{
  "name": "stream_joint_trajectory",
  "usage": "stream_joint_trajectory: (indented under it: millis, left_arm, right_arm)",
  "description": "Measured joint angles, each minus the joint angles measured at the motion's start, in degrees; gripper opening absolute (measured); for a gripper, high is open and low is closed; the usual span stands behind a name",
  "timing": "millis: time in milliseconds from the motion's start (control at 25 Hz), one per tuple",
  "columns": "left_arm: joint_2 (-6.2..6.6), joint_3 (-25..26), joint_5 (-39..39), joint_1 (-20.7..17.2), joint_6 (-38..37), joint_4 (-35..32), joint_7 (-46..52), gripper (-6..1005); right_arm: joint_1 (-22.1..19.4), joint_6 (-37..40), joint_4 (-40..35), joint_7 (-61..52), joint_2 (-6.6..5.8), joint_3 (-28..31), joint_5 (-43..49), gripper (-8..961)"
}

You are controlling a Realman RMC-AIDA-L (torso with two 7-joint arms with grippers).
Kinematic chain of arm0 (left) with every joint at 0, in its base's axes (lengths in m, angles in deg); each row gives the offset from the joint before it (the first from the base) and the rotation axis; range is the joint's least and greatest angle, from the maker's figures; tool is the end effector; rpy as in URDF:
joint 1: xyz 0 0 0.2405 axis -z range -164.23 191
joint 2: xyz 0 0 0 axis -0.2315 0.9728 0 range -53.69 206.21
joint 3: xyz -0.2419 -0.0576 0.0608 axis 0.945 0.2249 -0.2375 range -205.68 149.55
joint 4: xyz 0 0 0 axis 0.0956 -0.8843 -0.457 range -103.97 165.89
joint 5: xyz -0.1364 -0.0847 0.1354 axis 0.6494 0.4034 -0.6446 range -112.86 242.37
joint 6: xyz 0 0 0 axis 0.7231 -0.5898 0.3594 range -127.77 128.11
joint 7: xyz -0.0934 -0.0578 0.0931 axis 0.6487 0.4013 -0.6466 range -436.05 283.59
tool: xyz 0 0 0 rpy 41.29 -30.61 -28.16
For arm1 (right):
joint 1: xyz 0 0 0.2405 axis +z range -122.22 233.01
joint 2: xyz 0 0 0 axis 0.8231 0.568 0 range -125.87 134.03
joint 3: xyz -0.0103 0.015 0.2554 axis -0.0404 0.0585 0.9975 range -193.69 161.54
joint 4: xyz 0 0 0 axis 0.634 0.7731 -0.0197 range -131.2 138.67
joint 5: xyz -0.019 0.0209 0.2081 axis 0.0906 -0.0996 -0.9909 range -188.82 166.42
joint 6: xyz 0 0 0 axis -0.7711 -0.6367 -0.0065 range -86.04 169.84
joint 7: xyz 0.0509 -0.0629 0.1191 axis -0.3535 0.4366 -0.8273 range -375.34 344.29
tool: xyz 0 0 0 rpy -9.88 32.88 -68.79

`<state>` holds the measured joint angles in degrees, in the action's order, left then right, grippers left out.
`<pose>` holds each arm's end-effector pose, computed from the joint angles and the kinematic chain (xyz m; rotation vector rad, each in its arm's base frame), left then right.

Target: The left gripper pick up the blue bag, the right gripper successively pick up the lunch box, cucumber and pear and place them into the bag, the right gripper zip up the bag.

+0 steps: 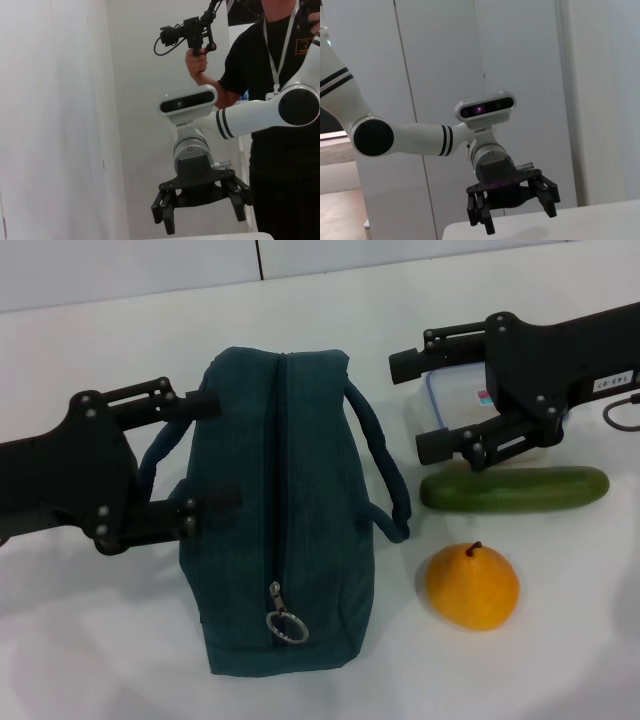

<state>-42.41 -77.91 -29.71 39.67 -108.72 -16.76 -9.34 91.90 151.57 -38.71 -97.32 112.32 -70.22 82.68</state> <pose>-0.2037 0.2952 0.0345 -2.8025 0.0888 -1.1214 0.1822 0.3366 0.0738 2.9503 -0.0760 -0.9504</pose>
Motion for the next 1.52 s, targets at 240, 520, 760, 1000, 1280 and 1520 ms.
stream_joint_trajectory:
  millis: [240,520,760,1000,1280,1520]
  left_arm:
    - [0.11,-0.19,-0.19,-0.01,-0.04,0.0,-0.06,751]
    - [0.05,0.06,-0.68,-0.05,0.03,0.0,-0.23,751]
    - [-0.48,2.33,0.32,-0.03,0.69,-5.2,10.48,752]
    - [-0.81,1.42,-4.65,-0.41,5.62,-17.86,32.63,753]
    - [-0.81,-1.7,-9.3,1.06,6.13,-22.23,51.14,754]
    - [-0.77,-4.38,-10.86,1.49,8.46,-22.3,56.78,755]
  right_arm:
    - [0.02,0.11,-0.62,-0.02,0.17,-0.01,0.42,836]
    - [0.05,-0.04,-0.87,-0.03,0.31,-0.07,0.77,834]
    - [0.06,-0.11,-1.06,-0.14,0.39,0.33,0.78,832]
    - [-0.2,-0.61,-1.27,-0.76,0.28,0.54,0.74,831]
    - [-0.33,-0.94,-1.28,-1.33,0.22,0.63,0.77,828]
    - [-0.46,-0.99,-1.28,-1.35,0.36,0.61,0.82,827]
